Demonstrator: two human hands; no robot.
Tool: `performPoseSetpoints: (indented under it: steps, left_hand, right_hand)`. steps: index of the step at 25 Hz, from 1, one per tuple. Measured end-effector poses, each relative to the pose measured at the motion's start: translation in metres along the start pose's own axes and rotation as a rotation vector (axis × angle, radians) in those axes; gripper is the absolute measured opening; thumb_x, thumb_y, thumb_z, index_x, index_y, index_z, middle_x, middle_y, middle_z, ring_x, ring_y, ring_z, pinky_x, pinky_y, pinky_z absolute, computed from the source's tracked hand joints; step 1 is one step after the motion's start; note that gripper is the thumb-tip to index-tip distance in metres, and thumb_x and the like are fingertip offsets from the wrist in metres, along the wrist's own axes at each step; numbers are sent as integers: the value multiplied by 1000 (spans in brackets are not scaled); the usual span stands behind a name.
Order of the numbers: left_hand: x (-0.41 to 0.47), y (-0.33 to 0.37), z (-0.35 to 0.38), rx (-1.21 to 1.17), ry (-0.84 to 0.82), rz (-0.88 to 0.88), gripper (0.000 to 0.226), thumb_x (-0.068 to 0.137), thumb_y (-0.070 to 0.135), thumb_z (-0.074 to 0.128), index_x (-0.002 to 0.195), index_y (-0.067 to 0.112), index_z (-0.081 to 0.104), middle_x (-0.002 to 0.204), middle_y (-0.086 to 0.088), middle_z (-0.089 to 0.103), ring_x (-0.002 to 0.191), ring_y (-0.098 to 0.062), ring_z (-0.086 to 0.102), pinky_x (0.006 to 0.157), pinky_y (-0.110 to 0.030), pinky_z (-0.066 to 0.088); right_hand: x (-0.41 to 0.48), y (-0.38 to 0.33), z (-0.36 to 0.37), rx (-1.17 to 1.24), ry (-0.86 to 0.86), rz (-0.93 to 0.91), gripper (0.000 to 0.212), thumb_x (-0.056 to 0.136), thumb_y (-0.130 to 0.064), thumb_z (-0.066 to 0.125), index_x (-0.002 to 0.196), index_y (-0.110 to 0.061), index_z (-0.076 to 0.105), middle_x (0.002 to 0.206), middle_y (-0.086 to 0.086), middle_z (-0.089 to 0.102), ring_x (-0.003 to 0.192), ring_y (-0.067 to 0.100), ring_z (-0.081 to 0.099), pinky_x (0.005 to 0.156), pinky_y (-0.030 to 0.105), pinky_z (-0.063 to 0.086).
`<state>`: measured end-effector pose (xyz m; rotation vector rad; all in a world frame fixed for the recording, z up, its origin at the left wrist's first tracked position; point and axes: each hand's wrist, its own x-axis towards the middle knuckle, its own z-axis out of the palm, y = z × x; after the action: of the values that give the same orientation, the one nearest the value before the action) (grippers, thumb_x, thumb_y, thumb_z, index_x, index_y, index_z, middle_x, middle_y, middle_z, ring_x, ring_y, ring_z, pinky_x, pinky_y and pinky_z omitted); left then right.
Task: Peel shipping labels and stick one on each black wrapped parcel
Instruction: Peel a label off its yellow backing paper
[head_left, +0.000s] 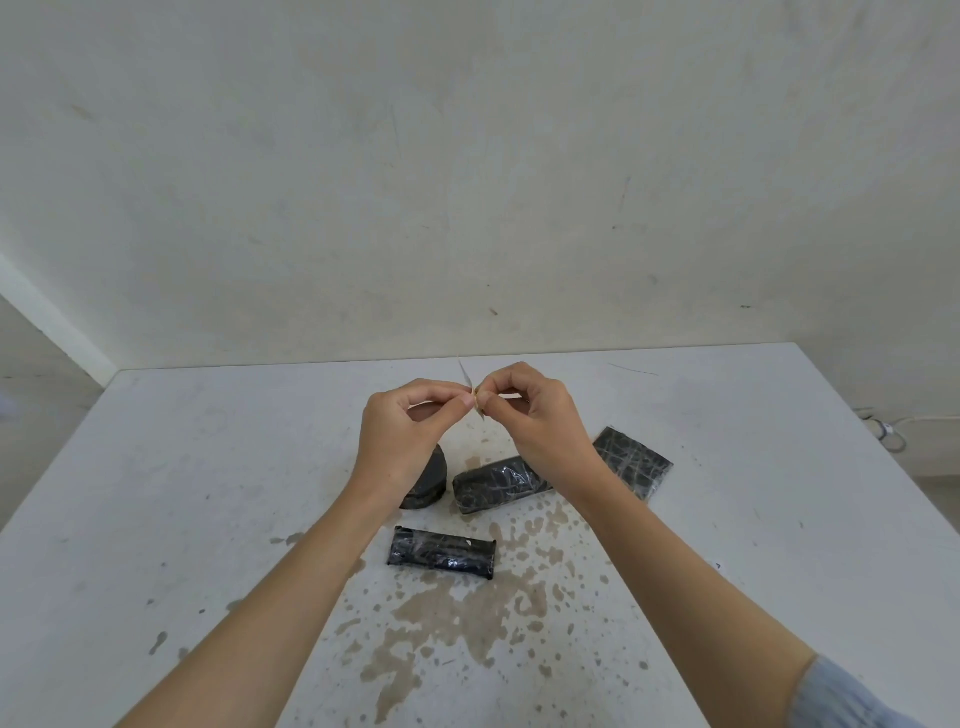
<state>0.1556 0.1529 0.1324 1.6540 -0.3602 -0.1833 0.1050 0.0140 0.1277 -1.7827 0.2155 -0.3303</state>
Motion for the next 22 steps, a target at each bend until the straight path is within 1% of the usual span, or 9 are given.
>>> performPoseSetpoints:
  steps: [3,7,8,11,14,16,17,19,22]
  left_hand:
    - [0,-1,0,2,-7,-16,8,79,9,71,75,15,73,83,5,74,78,-6,70,74,-13,53]
    - [1,-6,-4,-71,-38,-95,5,82,9,68,82,9,73,90,1,74,84,-13,71,78,-16,54]
    - [1,-8,-6,-90,-47,-121,5,83,8,68,83,8,73,93,0,74,85,-14,71,78,-17,55]
    - [0,-14,-12,-108,-92,-202,7,84,8,65,85,6,72,98,-3,73,85,-16,72,77,-16,55]
    - [-1,-23,-16,-47,-166,-270,10,86,11,64,90,4,70,101,-4,72,88,-16,72,80,-16,55]
    - [-3,-29,-14,-8,-195,-308,10,87,10,63,91,4,70,99,-6,72,89,-17,71,74,-12,54]
    - [-4,-33,-12,3,-202,-324,10,87,10,62,90,4,70,98,-8,72,90,-18,71,73,-12,54]
    - [-8,-41,-3,57,-195,-322,9,88,8,61,88,4,70,95,-7,72,90,-18,70,75,-14,55]
    - [-19,-56,20,166,-164,-284,9,87,9,63,88,4,70,91,-4,73,88,-17,69,80,-23,56]
  right_hand:
    - [0,0,2,-4,0,-9,9,88,-10,61,80,-7,64,91,5,63,80,14,62,81,36,52]
    - [2,4,1,69,14,89,12,91,-8,54,82,-9,62,83,-2,62,75,9,63,75,19,51]
    - [2,7,-1,109,21,138,13,92,-8,52,82,-8,61,83,-2,62,74,9,63,76,19,51]
    - [3,20,-7,191,61,285,20,94,-10,47,77,-10,58,85,1,59,74,13,61,84,31,52]
    - [3,38,-19,227,126,438,21,96,-15,43,82,-8,57,84,2,56,74,15,59,84,39,49]
    - [-1,53,-32,256,182,521,21,97,-13,40,87,-5,57,85,6,56,73,18,58,81,40,51]
    - [-6,60,-40,266,216,549,20,97,-12,40,90,-3,56,87,9,56,73,19,57,75,37,52]
    - [-21,79,-57,183,275,579,18,98,-12,39,94,-2,54,88,11,56,73,18,57,66,30,53]
    - [-55,106,-79,-99,241,604,15,97,-11,44,93,-4,56,84,9,60,70,16,59,58,26,50]
